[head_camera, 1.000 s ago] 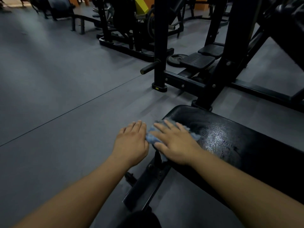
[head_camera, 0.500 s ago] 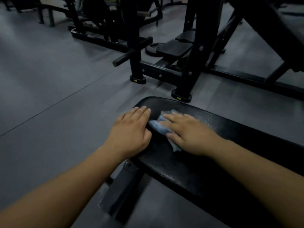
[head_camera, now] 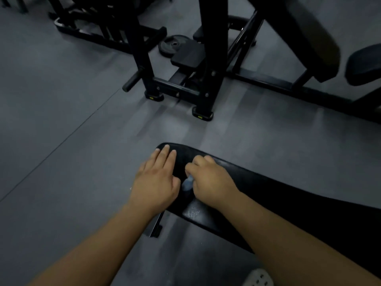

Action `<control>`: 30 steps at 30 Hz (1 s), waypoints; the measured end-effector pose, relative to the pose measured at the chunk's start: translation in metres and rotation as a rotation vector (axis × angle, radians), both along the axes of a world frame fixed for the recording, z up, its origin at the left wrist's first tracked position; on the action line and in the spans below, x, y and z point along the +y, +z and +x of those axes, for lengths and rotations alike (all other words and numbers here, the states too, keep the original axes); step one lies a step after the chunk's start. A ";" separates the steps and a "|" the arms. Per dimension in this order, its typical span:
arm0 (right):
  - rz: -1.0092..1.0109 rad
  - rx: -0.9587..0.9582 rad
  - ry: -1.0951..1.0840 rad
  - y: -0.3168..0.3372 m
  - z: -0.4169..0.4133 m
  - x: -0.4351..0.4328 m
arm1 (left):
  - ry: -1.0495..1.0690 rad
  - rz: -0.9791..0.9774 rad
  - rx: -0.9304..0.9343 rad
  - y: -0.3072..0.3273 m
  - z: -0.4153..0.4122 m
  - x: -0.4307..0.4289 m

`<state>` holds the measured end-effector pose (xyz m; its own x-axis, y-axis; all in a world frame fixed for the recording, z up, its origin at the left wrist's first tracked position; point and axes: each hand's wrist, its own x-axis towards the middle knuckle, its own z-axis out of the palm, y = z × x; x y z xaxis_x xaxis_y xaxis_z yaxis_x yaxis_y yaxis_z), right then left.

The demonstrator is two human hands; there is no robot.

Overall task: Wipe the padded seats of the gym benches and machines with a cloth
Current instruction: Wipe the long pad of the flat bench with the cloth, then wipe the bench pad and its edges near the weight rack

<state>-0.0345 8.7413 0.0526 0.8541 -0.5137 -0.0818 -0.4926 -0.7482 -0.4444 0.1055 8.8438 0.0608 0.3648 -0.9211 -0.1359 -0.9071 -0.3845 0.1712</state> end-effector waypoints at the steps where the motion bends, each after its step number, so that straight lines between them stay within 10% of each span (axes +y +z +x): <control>1: -0.005 -0.038 -0.022 0.029 -0.006 0.002 | -0.005 -0.014 0.003 0.032 -0.007 0.002; 16: -0.096 -0.146 -0.557 0.364 -0.179 0.083 | -0.566 -0.316 -0.021 0.337 -0.158 0.030; 30: 0.033 -0.472 -1.054 0.428 -0.549 0.179 | -1.135 -0.444 0.210 0.389 -0.554 0.051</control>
<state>-0.5837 8.9199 0.4808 -0.0485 -0.9933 0.1047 -0.6451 -0.0489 -0.7625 -0.4483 8.8951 0.4498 -0.6617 -0.6828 0.3096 -0.6283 0.7304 0.2680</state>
